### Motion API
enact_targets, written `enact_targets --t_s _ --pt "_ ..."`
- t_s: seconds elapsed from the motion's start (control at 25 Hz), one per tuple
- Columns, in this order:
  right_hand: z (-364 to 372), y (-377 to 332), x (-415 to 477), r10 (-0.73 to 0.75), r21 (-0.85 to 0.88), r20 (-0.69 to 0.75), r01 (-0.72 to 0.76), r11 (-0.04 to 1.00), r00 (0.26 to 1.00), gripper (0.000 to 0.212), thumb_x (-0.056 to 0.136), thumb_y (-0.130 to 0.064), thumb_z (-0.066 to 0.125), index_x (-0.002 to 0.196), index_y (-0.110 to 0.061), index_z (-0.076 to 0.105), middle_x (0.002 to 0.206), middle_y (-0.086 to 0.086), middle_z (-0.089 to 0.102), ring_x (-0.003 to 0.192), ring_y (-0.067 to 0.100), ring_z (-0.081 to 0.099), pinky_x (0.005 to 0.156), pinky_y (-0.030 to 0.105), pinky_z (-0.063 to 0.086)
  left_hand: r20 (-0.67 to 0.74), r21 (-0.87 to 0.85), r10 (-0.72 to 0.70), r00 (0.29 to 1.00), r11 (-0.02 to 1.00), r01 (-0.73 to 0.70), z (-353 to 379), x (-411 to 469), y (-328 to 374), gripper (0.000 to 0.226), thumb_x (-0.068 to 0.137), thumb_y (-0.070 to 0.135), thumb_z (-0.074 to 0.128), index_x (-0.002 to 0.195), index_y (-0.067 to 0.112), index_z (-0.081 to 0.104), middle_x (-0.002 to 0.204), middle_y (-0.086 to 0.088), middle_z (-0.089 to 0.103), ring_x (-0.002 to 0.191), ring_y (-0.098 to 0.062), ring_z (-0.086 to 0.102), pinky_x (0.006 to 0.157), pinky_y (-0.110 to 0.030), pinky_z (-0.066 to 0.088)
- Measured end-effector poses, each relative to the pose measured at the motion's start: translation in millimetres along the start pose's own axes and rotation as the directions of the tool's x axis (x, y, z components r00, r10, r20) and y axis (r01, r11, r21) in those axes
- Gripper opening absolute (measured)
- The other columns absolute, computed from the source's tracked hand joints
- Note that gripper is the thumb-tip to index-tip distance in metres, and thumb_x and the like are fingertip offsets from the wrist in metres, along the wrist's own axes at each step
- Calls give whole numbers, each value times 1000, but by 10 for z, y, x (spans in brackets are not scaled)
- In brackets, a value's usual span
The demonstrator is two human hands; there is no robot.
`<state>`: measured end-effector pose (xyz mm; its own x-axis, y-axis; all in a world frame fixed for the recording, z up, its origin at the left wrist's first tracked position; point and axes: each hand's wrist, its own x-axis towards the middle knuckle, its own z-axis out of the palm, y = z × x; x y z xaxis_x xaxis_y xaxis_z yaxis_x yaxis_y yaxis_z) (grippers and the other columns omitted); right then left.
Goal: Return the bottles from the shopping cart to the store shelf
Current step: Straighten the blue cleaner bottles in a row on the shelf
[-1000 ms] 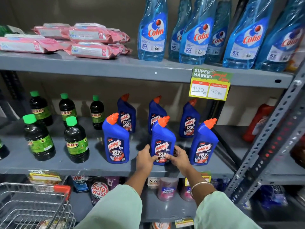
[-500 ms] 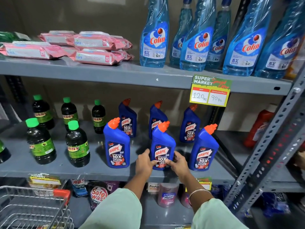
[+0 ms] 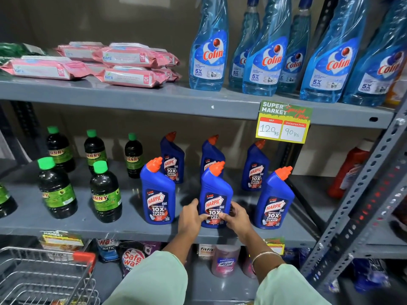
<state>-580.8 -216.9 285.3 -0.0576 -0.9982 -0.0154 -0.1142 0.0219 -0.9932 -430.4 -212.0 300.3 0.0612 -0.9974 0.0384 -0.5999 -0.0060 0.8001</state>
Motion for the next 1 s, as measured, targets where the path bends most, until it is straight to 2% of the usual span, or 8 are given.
enact_targets --t_s 0.4,0.56,0.76,1.0 --pt "9 -63 -79 -7 -49 -28 5 999 1000 39 77 2 66 114 -1 55 113 16 64 101 24 60 77 23 52 -11 17 -6 1000 1000 6 -12 -42 3 43 76 18 73 111 6 52 113 -16 68 102 -27 65 89 -43 56" --pt "27 -86 -114 0 -92 -81 -7 996 997 38 76 4 66 113 -1 56 114 19 65 104 30 62 88 37 53 -17 -7 -21 1000 1000 21 3 -53 15 42 76 16 73 112 6 52 116 -16 67 105 -27 65 91 -43 56" --pt "69 -91 -159 4 -98 -114 -15 995 993 36 79 3 63 114 -2 55 115 17 65 99 23 60 80 30 50 -20 21 -24 1000 999 24 7 -76 36 43 78 16 71 114 5 51 119 -15 65 109 -27 63 92 -41 55" --pt "83 -107 -177 -4 -99 -116 -7 995 993 37 81 2 61 116 0 53 117 19 63 99 22 58 66 15 49 -22 17 -11 1000 1000 11 -2 -63 30 46 76 18 73 115 5 51 119 -16 66 107 -28 64 92 -44 55"
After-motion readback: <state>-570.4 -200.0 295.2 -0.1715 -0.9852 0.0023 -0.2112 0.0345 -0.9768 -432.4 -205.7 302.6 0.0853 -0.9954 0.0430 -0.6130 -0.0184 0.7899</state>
